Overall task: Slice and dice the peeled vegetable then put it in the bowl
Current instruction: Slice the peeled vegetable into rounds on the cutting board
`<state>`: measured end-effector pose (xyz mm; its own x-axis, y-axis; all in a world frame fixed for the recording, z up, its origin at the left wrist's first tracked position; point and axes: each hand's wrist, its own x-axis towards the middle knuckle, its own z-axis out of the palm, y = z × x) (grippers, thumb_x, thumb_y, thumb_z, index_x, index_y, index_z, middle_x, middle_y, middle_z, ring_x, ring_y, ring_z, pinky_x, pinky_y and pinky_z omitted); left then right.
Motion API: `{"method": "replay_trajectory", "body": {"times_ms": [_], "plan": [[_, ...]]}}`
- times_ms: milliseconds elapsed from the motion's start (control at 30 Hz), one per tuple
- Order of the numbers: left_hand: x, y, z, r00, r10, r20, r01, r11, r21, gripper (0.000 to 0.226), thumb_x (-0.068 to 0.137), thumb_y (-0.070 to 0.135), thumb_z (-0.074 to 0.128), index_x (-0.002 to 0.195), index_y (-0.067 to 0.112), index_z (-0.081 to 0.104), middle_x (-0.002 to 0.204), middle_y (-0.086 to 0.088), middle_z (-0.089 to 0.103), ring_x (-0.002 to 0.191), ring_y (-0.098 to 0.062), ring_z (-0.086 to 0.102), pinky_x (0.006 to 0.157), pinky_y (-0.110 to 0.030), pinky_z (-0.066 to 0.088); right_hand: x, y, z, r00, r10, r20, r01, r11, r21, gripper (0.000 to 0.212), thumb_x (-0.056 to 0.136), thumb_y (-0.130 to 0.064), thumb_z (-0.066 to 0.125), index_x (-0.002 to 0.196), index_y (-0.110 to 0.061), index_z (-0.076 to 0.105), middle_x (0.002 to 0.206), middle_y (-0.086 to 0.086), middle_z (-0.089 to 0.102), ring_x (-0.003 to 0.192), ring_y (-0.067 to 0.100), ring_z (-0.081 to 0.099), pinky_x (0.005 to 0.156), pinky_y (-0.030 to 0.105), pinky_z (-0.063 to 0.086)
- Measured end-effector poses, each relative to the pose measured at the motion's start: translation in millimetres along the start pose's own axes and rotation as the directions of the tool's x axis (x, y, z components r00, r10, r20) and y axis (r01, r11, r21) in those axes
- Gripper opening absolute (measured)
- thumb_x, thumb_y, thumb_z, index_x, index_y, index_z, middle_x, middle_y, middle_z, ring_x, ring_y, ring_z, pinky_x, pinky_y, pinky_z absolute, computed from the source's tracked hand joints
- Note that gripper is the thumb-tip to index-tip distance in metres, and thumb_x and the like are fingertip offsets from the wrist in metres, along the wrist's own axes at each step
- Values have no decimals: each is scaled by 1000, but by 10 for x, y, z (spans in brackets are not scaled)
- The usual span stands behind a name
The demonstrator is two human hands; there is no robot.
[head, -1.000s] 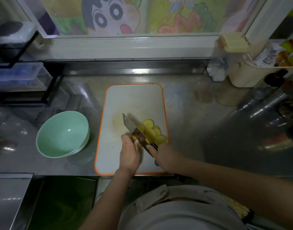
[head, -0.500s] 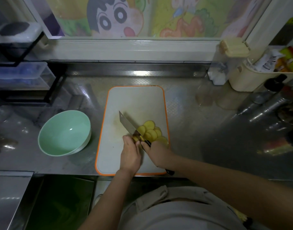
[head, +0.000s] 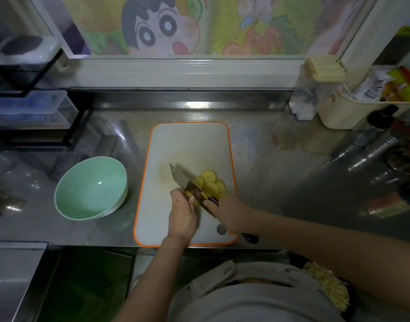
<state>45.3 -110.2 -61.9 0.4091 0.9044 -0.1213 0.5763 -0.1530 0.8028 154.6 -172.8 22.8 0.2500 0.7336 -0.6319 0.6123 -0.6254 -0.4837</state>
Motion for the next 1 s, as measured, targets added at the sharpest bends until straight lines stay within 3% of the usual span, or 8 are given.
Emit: {"method": "replay_trajectory", "body": {"times_ms": [100,333,467,600,700,800,900,1000], "plan": [[-12,8,15,1000,5,-15,-5,1000,10,11,99,18,37,98,13,27,93,-5,46,74,-21,49,64,-31,34,-1,126,17,1000,-23,-3,23,999,23,45,101,-43,29,88,-3,45,68,2,43,57,10,38,55,19,32],[7,-44,61,995,57,-79,-52,997,65,11,98,17,39,94,9,32,105,-10,32,78,-19,42,67,-32,34,42,152,141,999,-44,-28,46,997,64,57,100,-45,30,107,6,56,67,1,41,58,10,38,60,25,38],[19,-58,72,994,51,-92,-46,998,51,14,97,14,40,99,1,38,107,-13,33,81,-21,42,69,-33,36,57,142,206,996,-53,-67,57,996,68,59,99,-46,30,107,7,56,66,1,40,70,21,47,72,28,40],[5,-86,63,992,68,-107,-62,997,54,13,96,12,41,98,-1,39,107,-16,34,83,-26,45,70,-32,34,149,97,299,993,-62,-99,67,997,49,57,100,-46,30,103,4,56,66,3,41,80,24,47,73,27,36],[-12,-78,60,990,71,-122,-65,997,52,12,96,10,42,99,-2,40,107,-15,35,81,-20,40,71,-31,34,244,107,350,993,-71,-96,76,996,53,55,100,-45,30,99,3,57,82,14,53,83,29,53,68,26,36],[-38,-88,67,987,97,-130,-91,994,53,12,94,7,44,101,-2,41,107,-15,36,81,-20,41,71,-31,36,328,97,448,989,-60,-135,63,998,22,52,100,-44,33,69,-6,48,79,12,59,86,31,58,51,25,33],[-59,-97,75,988,94,-124,-90,995,36,12,95,8,42,103,-1,41,108,-13,35,83,-21,43,72,-33,38,385,124,518,986,-52,-157,62,997,56,46,99,-43,35,61,-18,38,64,1,49,79,23,56,62,27,39],[-72,-94,78,986,104,-128,-102,994,26,13,96,9,41,104,-1,40,107,-10,33,85,-20,42,74,-30,35,378,147,489,981,-57,-187,73,994,77,43,99,-42,37,64,-16,42,88,17,66,89,28,63,75,34,47]]}}
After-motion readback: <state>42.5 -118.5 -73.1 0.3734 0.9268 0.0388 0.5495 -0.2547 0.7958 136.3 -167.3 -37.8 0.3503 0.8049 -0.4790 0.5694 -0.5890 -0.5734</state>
